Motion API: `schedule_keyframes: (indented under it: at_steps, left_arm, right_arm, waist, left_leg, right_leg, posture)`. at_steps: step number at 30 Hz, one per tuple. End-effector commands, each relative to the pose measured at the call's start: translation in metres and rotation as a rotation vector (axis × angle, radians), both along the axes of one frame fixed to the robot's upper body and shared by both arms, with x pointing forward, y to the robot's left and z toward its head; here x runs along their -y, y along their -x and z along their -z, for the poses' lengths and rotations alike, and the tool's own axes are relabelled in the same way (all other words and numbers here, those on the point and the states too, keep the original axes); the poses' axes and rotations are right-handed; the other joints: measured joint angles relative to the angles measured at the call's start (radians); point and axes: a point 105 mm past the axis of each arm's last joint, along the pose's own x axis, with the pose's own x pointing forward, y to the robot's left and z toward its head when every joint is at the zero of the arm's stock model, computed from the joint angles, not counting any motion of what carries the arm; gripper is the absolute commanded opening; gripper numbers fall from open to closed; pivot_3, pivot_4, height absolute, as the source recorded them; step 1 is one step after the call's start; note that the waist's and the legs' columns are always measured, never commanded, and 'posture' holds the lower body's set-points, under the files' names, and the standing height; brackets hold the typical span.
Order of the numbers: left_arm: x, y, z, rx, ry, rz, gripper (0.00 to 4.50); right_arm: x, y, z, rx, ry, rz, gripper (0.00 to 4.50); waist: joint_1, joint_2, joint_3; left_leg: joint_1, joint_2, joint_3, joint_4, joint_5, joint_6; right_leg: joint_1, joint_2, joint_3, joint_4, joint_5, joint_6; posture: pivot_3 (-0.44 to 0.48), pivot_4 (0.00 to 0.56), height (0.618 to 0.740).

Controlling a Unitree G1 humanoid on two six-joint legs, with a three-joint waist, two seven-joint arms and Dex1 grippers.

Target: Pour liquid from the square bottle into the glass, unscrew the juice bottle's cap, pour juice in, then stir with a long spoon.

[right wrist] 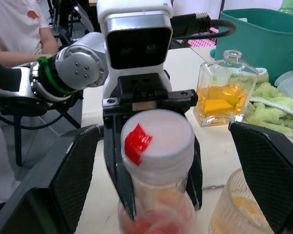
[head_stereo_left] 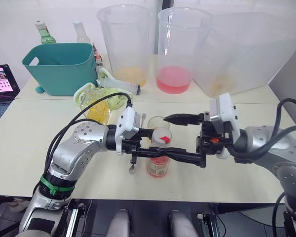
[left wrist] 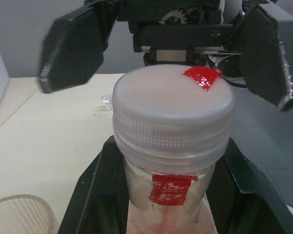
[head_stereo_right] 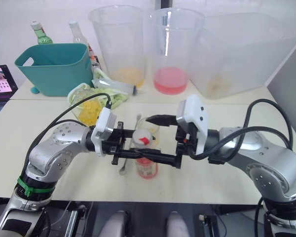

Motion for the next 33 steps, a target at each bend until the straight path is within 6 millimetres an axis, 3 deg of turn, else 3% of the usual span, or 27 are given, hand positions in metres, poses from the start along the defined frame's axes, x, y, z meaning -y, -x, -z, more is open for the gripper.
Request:
schedule_keyframes:
  at_steps: [1, 2, 3, 10, 15, 21, 27, 33]
  left_arm:
    - [0.001, 0.004, 0.009, -0.004, -0.039, 0.021, 1.53]
    - [0.002, 0.004, 0.010, 0.000, -0.040, 0.020, 1.53]
    - [0.002, 0.004, 0.010, 0.003, -0.041, 0.020, 1.53]
    - [0.002, 0.003, 0.012, 0.014, -0.044, 0.011, 1.53]
    - [0.001, 0.001, 0.014, -0.004, -0.036, -0.011, 1.53]
    - [-0.002, 0.002, 0.012, -0.010, -0.042, -0.011, 1.53]
    - [-0.001, 0.006, 0.007, 0.000, -0.060, 0.002, 1.53]
    - [-0.002, 0.006, 0.005, 0.004, -0.066, -0.009, 1.53]
  right_arm:
    - [-0.004, 0.000, -0.006, 0.043, -0.011, 0.010, 4.50]
    - [-0.005, 0.000, -0.006, 0.047, -0.016, 0.009, 4.50]
    - [-0.006, 0.000, -0.007, 0.049, -0.020, 0.007, 3.98]
    - [-0.011, 0.002, -0.006, 0.063, 0.001, -0.019, 1.71]
    - [-0.010, 0.007, 0.000, 0.055, 0.031, -0.085, 1.68]
    - [-0.003, 0.006, 0.005, 0.103, 0.192, -0.349, 1.68]
    - [-0.004, -0.013, -0.006, 0.174, 0.283, -0.602, 1.68]
    - [-0.009, -0.024, -0.016, 0.133, 0.302, -0.692, 1.68]
  waist:
    - [0.000, 0.000, 0.000]
    - [0.000, 0.000, 0.000]
    - [0.000, 0.000, 0.000]
    - [0.000, 0.000, 0.000]
    - [0.000, 0.000, 0.000]
    - [-0.002, 0.000, 0.000]
    - [-0.008, 0.000, 0.000]
    - [-0.017, 0.000, 0.000]
  left_leg:
    - [0.000, 0.000, 0.000, 0.000, 0.000, 0.000]
    - [0.000, 0.000, 0.000, 0.000, 0.000, 0.000]
    - [0.000, 0.000, 0.000, 0.000, 0.000, 0.000]
    - [0.000, 0.000, 0.000, 0.000, 0.000, 0.000]
    - [0.001, 0.000, 0.000, 0.000, 0.000, 0.000]
    - [0.002, 0.000, 0.000, 0.000, 0.000, 0.000]
    - [0.004, 0.001, 0.001, 0.000, 0.000, 0.000]
    - [0.004, 0.000, 0.000, 0.000, 0.000, 0.000]
  right_leg:
    - [0.000, 0.000, 0.000, 0.000, 0.000, 0.000]
    - [0.000, 0.000, 0.000, 0.000, 0.000, 0.000]
    - [0.000, 0.000, 0.000, 0.000, 0.000, 0.000]
    - [0.000, 0.000, 0.000, 0.000, 0.000, 0.000]
    - [0.000, 0.000, 0.000, 0.000, 0.000, 0.000]
    - [0.001, 0.000, 0.000, 0.000, 0.000, 0.000]
    - [0.002, 0.000, 0.000, 0.000, 0.000, 0.000]
    - [0.002, 0.000, 0.000, 0.001, 0.000, 0.000]
  posture:
    - [0.000, 0.150, 0.733]
    - [0.000, 0.150, 0.733]
    - [0.000, 0.150, 0.733]
    - [0.000, 0.150, 0.733]
    - [0.000, 0.150, 0.733]
    - [0.000, 0.150, 0.733]
    - [0.000, 0.150, 0.733]
    - [0.000, 0.150, 0.733]
